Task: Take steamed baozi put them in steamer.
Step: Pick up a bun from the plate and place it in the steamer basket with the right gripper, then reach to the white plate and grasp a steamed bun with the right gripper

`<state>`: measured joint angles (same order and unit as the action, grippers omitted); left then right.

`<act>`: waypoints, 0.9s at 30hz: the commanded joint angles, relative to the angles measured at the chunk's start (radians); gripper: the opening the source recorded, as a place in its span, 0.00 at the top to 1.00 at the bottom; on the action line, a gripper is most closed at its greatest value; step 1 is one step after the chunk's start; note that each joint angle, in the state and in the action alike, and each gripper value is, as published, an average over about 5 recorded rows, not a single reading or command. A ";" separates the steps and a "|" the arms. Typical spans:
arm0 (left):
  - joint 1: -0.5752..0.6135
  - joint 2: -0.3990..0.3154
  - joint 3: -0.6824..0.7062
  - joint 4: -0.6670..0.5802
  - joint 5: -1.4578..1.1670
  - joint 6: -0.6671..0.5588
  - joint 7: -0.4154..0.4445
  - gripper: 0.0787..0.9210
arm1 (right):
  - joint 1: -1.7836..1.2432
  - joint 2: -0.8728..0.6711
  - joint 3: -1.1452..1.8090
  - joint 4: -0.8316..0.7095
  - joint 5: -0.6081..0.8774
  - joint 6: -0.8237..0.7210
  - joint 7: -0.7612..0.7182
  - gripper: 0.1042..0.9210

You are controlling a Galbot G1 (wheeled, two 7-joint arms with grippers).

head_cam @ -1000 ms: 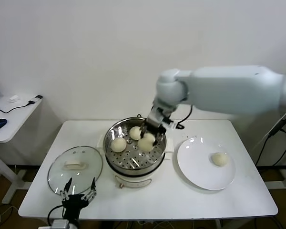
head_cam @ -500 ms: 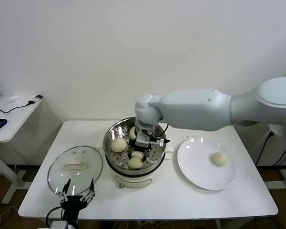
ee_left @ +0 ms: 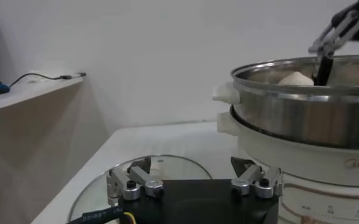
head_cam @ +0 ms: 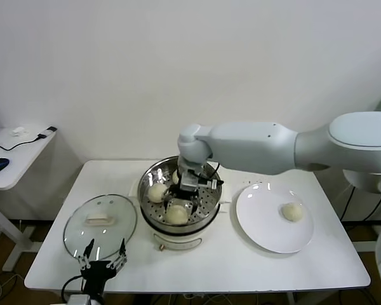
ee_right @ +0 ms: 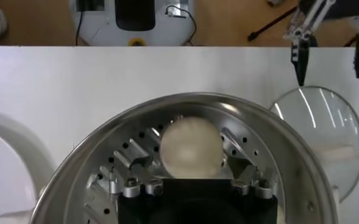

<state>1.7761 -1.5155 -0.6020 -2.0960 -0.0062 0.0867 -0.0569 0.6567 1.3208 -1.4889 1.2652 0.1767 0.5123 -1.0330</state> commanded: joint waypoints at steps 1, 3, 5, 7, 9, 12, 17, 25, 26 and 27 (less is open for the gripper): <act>0.001 0.001 0.001 0.001 0.000 0.000 0.000 0.12 | 0.202 -0.140 -0.039 -0.097 0.337 0.002 -0.125 0.12; 0.001 0.001 0.001 0.001 0.000 -0.001 -0.001 0.12 | 0.268 -0.205 -0.110 -0.127 0.400 -0.072 -0.142 0.12; 0.001 0.000 0.002 0.000 0.000 -0.001 -0.001 0.12 | 0.317 -0.279 -0.185 -0.146 0.421 -0.177 -0.142 0.12; -0.001 0.000 0.003 -0.003 0.000 0.000 0.000 0.12 | 0.340 -0.358 -0.251 -0.152 0.409 -0.291 -0.124 0.12; -0.002 0.000 0.004 -0.006 0.000 0.000 0.001 0.12 | 0.336 -0.438 -0.295 -0.144 0.381 -0.389 -0.101 0.12; -0.007 0.001 0.003 -0.007 -0.002 0.002 0.002 0.12 | 0.296 -0.553 -0.345 -0.111 0.342 -0.506 -0.077 0.12; -0.019 0.002 -0.004 -0.003 -0.009 0.003 0.004 0.12 | 0.156 -0.679 -0.308 -0.085 0.252 -0.582 -0.050 0.12; -0.018 -0.005 -0.012 0.002 -0.010 0.007 0.006 0.12 | -0.142 -0.724 -0.073 -0.148 0.097 -0.620 -0.009 0.12; -0.018 -0.006 -0.013 0.004 -0.008 0.007 0.006 0.12 | -0.170 -0.721 -0.050 -0.156 0.087 -0.624 -0.005 0.12; -0.017 -0.007 -0.013 0.006 -0.006 0.007 0.006 0.12 | -0.194 -0.718 -0.029 -0.163 0.078 -0.628 0.000 0.12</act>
<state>1.7586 -1.5237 -0.6148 -2.0902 -0.0093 0.0934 -0.0509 0.7157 0.7388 -1.6690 1.1460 0.3635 0.0115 -1.0644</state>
